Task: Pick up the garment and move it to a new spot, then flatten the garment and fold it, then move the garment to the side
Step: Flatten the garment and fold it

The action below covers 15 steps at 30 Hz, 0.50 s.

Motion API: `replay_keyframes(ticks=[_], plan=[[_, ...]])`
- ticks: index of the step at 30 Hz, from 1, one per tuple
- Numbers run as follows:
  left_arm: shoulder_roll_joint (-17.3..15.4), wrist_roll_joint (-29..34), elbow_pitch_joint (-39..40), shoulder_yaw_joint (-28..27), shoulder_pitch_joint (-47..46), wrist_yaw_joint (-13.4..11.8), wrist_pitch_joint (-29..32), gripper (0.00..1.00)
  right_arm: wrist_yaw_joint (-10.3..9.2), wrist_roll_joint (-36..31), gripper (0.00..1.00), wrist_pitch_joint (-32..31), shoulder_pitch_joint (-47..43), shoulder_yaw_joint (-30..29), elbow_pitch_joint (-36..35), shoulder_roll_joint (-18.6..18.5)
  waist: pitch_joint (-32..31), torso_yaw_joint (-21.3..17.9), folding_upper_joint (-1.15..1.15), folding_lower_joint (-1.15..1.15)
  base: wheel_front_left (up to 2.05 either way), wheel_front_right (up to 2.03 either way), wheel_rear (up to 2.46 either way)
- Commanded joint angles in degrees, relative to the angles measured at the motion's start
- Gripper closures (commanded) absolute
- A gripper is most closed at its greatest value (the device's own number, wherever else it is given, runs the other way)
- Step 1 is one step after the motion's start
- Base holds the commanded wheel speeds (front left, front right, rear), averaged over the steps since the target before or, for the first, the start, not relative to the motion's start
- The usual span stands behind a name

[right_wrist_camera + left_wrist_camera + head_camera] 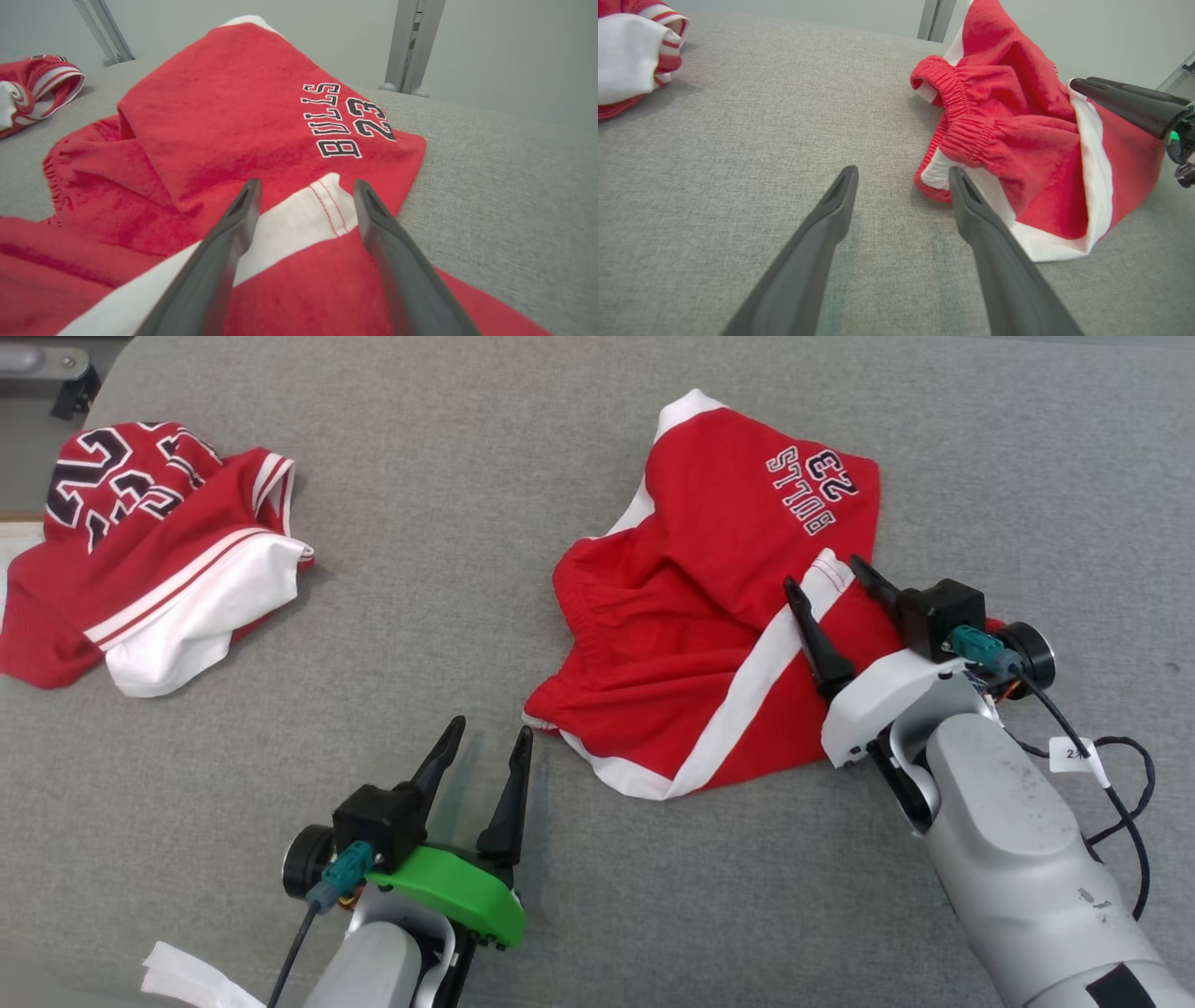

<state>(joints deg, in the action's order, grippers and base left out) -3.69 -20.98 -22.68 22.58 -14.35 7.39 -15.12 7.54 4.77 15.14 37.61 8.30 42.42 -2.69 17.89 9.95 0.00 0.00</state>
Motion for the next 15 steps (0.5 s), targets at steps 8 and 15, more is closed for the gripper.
replay_keyframes(ticks=[8, 15], plan=[[0.3, -0.1, 0.7, 0.2, -1.4, 0.2, 0.0, 0.00, -0.10, -1.8, 0.59, 0.0, 2.4, -3.0, 6.2, -0.4, 2.8, 3.0, 0.00, 0.00, 0.00, 0.00, 0.00], [0.5, 0.0, 1.0, -0.1, -1.5, 0.2, 0.0, 0.00, -0.10, -1.4, 1.00, 0.0, 0.8, -4.8, 2.1, -0.4, 3.1, 2.6, 0.00, 0.00, 0.00, 0.00, 0.00]])
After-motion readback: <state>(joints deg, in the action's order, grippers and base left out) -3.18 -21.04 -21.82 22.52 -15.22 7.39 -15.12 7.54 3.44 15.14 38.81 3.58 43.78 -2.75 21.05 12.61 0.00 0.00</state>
